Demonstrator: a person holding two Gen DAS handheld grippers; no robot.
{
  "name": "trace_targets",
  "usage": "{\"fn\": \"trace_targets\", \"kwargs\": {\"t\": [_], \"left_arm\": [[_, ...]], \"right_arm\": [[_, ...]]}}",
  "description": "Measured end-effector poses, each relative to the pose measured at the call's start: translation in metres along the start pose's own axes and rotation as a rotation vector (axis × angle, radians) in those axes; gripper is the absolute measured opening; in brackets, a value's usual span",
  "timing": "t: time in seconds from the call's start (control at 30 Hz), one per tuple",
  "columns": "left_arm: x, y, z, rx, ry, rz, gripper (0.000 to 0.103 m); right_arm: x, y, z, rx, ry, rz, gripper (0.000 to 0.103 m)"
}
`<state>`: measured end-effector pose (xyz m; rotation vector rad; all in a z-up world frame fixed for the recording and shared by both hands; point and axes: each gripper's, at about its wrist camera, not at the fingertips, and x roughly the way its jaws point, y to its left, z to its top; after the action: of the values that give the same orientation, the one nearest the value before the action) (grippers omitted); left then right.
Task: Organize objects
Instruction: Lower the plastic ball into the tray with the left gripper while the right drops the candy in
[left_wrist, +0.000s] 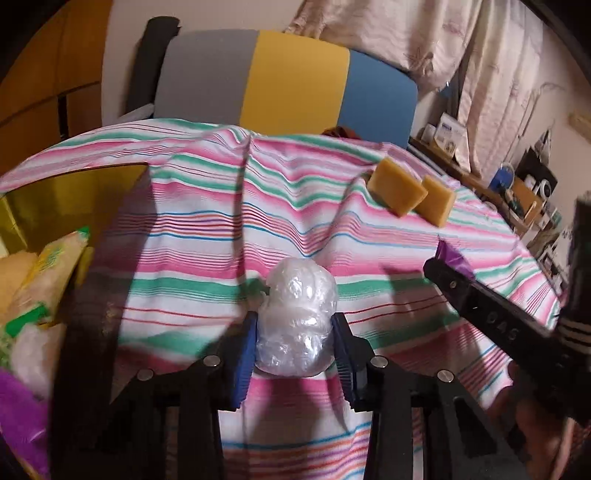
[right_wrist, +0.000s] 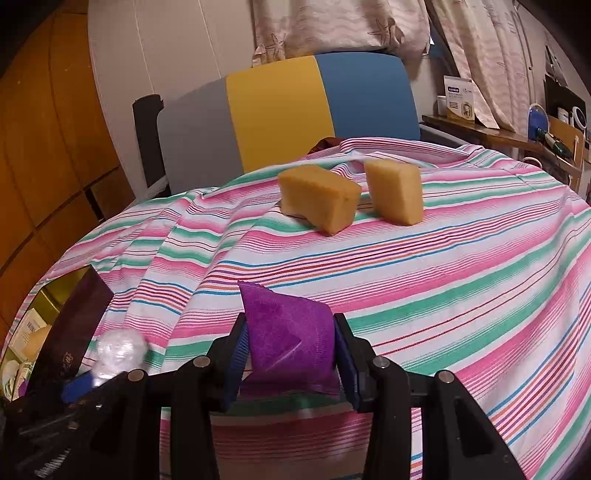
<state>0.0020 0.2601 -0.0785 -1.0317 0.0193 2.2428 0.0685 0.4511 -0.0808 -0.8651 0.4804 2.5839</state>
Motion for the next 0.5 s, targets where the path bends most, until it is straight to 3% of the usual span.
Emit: {"fn": "trace_targets", "kwargs": {"t": [0.23,0.5], "left_arm": [[-0.062,0.013,0.003,-0.014,-0.112,-0.047,0.039],[-0.101,0.062,0.009,-0.080,-0.155,0.027,0.039]], "right_arm": [[-0.001,0.008,0.000,-0.040,-0.005,-0.001,0.044],[-0.006,0.019,-0.002,-0.090,-0.020,0.007,0.044]]}}
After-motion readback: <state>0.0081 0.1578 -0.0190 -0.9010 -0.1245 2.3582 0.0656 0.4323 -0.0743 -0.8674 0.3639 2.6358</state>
